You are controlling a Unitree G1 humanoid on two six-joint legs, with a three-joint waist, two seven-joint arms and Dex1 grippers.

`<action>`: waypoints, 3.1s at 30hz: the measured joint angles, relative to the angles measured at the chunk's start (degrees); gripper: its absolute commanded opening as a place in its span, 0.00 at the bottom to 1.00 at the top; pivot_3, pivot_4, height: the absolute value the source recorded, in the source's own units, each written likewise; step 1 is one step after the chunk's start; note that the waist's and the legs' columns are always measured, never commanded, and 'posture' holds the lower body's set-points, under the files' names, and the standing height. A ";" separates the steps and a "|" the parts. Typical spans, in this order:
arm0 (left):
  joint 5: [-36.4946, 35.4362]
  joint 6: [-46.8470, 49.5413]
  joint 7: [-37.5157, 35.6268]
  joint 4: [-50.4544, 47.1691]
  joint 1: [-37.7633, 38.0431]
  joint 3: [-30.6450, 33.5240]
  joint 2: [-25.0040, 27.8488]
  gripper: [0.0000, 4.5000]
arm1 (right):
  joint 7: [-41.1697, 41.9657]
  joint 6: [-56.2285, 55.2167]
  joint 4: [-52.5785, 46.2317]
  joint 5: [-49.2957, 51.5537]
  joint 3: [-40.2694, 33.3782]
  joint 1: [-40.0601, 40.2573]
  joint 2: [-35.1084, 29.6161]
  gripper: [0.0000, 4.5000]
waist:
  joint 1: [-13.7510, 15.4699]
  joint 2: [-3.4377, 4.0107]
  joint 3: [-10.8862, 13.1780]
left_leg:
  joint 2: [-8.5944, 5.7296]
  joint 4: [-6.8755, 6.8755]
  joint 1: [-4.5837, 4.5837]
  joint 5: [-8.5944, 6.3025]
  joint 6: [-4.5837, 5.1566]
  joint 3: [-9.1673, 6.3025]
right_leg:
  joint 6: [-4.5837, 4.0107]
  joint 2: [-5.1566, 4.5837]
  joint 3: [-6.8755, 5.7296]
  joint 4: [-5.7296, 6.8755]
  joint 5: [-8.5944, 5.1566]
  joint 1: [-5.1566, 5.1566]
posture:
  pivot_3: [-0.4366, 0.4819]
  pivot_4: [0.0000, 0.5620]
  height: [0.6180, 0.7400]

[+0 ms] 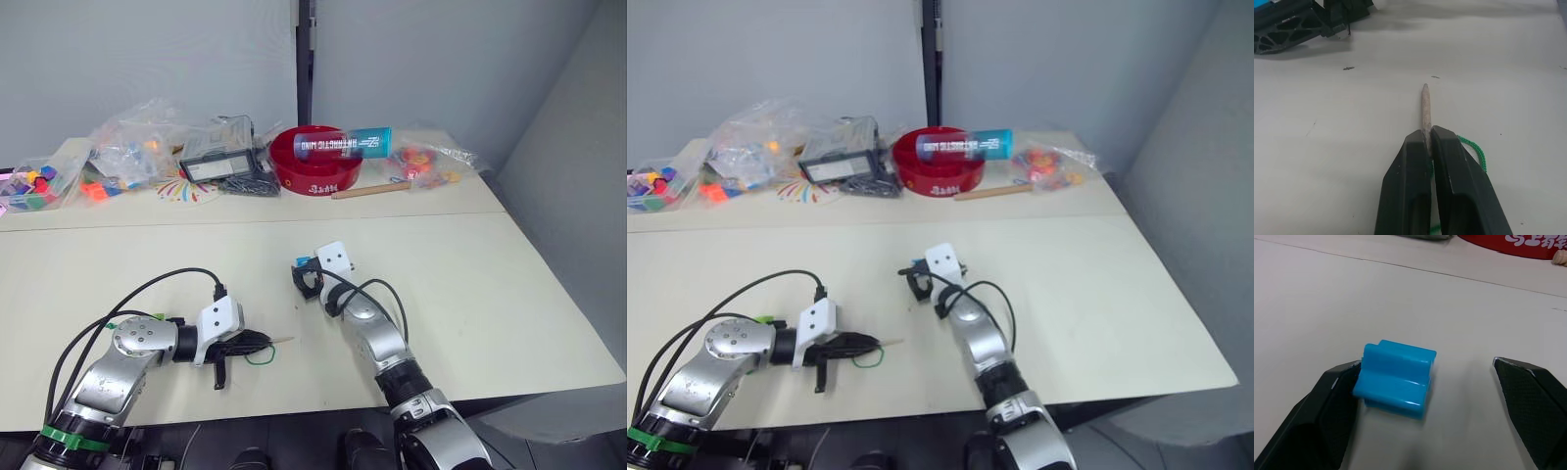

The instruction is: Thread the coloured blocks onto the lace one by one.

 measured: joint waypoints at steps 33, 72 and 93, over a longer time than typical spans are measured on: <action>-1.20 2.56 -1.38 -0.04 -4.05 -1.59 -0.35 0.00 | 5.21 25.37 -55.32 2.23 10.88 38.54 -9.37 0.26 | 0.23 -0.04 -0.03 | 0.02 0.02 0.02 0.00 0.00 -0.01 | 0.04 0.09 0.02 -0.09 -0.04 0.08 | 0.48 0.27 0.92; -0.88 -2.40 -0.70 -1.83 3.40 -0.09 0.72 0.00 | 75.51 -10.34 -8.12 10.04 14.96 -6.23 -34.54 1.00 | 0.50 -0.13 -0.05 | -0.03 0.16 0.02 -0.03 0.09 0.04 | 0.05 -0.03 -0.01 -0.13 0.03 0.16 | 0.48 0.27 0.92; -0.90 1.55 1.26 -6.26 2.39 -0.72 0.94 0.00 | 74.65 -13.60 -1.32 7.98 11.80 -6.03 -31.35 0.30 | 0.37 -0.12 -0.05 | -0.02 0.15 0.06 -0.03 0.08 0.01 | 0.03 -0.02 -0.02 0.00 0.04 0.16 | 0.48 0.27 0.92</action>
